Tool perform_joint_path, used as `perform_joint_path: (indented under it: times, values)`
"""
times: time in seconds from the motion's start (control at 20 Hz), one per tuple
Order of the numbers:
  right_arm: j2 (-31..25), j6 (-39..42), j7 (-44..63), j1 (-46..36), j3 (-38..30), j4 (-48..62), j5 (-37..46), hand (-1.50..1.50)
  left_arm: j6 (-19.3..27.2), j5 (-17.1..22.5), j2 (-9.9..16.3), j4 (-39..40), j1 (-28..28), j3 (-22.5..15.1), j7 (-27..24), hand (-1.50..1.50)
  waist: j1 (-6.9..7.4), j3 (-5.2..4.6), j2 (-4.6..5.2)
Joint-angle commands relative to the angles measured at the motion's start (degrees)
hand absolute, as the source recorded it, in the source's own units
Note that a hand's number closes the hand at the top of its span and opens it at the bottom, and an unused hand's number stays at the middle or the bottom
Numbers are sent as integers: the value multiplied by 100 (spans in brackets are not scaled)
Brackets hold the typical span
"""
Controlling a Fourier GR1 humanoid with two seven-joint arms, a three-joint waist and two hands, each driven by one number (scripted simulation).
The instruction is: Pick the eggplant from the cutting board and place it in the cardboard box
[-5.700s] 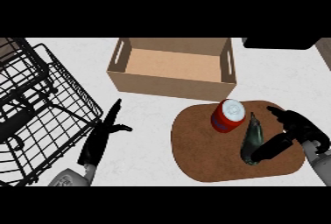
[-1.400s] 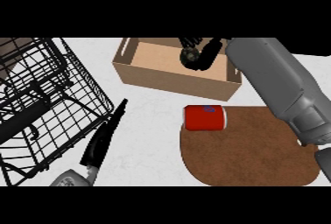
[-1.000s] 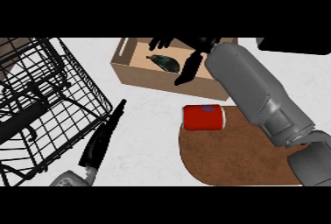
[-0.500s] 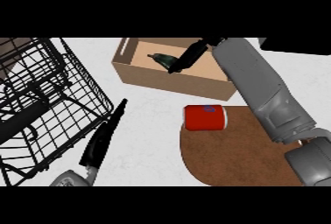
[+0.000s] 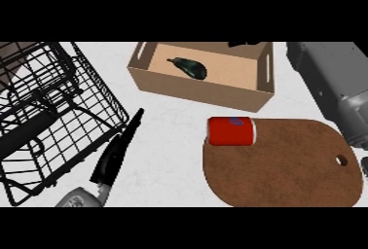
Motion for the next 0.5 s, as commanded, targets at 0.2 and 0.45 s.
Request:
perform_joint_path:
  times: [0.2,0.45]
  values:
    - [-1129,472,102,40,-449,327,-341,-150,388,-138,361,3,-134,562,-102,0,250,77,99]
    - [-1623,1072,-169,245,-364,285,-231,-150,355,-151,400,50,-272,581,-64,0,313,91,150]
